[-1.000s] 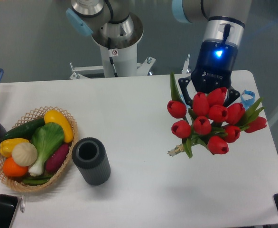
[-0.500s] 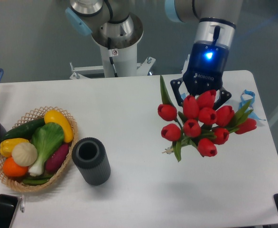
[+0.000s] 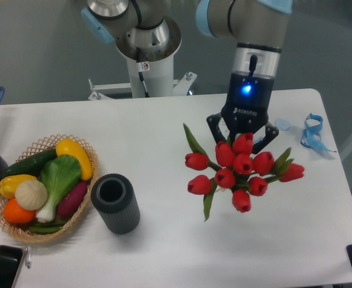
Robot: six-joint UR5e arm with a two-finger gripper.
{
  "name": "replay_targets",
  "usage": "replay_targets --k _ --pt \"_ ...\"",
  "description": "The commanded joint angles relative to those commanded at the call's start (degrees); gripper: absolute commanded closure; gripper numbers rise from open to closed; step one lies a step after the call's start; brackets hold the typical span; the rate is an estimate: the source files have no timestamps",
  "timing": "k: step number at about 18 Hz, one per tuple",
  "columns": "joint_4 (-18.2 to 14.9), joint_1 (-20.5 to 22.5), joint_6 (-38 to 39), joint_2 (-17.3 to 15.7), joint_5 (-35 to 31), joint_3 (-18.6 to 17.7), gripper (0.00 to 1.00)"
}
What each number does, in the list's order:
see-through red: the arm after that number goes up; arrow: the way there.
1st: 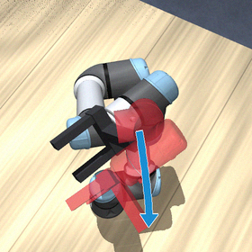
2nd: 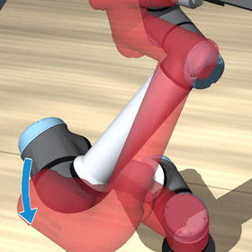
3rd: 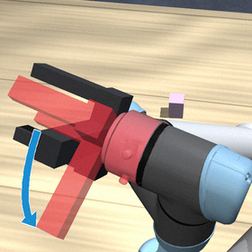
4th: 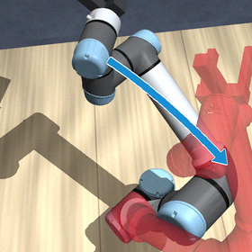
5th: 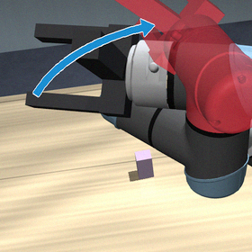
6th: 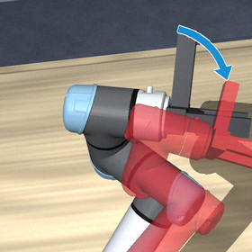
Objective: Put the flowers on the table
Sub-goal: 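Lower the held red tulip bouquet toward the table surface, then lay the tulips flat on the table beside the black cup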
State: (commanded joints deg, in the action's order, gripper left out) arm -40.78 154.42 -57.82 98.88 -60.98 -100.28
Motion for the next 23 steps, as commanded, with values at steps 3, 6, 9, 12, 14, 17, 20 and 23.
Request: replay_targets --k 3,6,9,12,14,17,20,23 --pt "-1.8 -2.3 -3.8 0.4 -6.4 -0.9 0.78" --pt "-4.0 -4.0 -5.8 2.2 -12.4 -0.8 0.78" --pt "-7.2 -7.5 -9.1 4.5 -22.3 -0.1 0.79" --pt "-8.0 -10.5 -9.3 7.9 -28.7 1.0 0.79" --pt "-9.0 -11.3 -9.4 9.9 -31.6 1.3 0.79" --pt "-10.0 -12.4 -9.4 12.6 -34.3 2.1 0.79" --pt "-9.9 -12.8 -9.3 15.7 -34.6 3.2 0.79" --pt "-9.4 -13.4 -8.8 19.1 -34.6 4.4 0.79"
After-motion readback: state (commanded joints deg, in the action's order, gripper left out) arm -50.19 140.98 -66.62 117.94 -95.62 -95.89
